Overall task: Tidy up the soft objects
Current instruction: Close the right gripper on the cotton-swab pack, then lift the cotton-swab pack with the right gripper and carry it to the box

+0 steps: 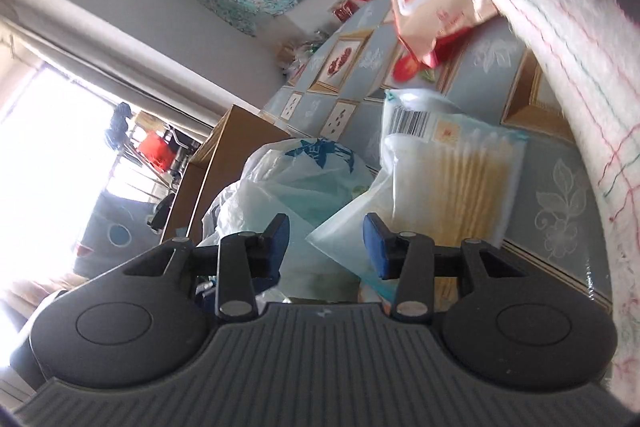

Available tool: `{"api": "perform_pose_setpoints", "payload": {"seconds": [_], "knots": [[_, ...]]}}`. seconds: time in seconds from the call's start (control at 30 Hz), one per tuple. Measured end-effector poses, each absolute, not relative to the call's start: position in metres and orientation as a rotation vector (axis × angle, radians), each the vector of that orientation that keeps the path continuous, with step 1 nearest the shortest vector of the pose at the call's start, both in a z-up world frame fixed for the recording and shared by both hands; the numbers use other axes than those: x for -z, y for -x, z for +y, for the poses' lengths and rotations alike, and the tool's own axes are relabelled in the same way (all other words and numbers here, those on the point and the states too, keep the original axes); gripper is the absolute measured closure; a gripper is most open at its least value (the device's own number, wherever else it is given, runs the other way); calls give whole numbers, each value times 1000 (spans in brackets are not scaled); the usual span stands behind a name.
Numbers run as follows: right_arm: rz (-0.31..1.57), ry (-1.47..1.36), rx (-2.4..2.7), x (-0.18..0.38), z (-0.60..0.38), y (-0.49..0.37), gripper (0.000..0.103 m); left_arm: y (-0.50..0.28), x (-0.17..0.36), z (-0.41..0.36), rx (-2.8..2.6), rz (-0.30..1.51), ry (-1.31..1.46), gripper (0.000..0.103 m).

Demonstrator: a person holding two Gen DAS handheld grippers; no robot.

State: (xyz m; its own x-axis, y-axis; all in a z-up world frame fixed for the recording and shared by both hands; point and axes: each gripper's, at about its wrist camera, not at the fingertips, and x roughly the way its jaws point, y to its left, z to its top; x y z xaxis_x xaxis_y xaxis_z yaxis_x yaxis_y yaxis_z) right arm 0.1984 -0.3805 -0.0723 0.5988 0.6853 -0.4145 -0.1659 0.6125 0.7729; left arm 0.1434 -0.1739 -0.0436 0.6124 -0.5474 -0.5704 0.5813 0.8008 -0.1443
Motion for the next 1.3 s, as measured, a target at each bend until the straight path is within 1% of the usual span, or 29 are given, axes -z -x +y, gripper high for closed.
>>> {"api": "perform_pose_setpoints", "payload": {"seconds": [0.07,0.17,0.3,0.37,0.43,0.57,0.77,0.83,0.93,1.07,1.1,1.3], "knots": [[778,-780,-549,77,-384,-201,62,-151,42,-179,629,652,-78,38],[747,-808,-543,74,-396,-201,62,-159,40,-186,610,662,-106,43],[717,-784,-448,65,-416,-194,62,-168,38,-196,613,675,-137,43],[747,-759,-376,66,-421,-193,61,-172,38,-202,621,685,-155,43],[799,-742,-318,74,-423,-196,58,-179,40,-208,627,709,-165,43],[894,-799,-267,99,-428,-209,56,-197,48,-219,634,789,-167,43],[927,-853,-276,112,-427,-219,52,-220,63,-233,621,865,-173,44],[927,-865,-284,114,-428,-220,52,-226,66,-237,615,883,-175,46],[917,-891,-289,118,-431,-221,52,-233,70,-243,631,918,-164,50],[901,-912,-303,121,-433,-221,52,-234,72,-247,625,909,-169,55],[897,-919,-310,121,-433,-221,51,-233,72,-247,627,903,-170,60],[855,-1004,-341,121,-445,-215,51,-228,60,-246,631,859,-137,81]]}}
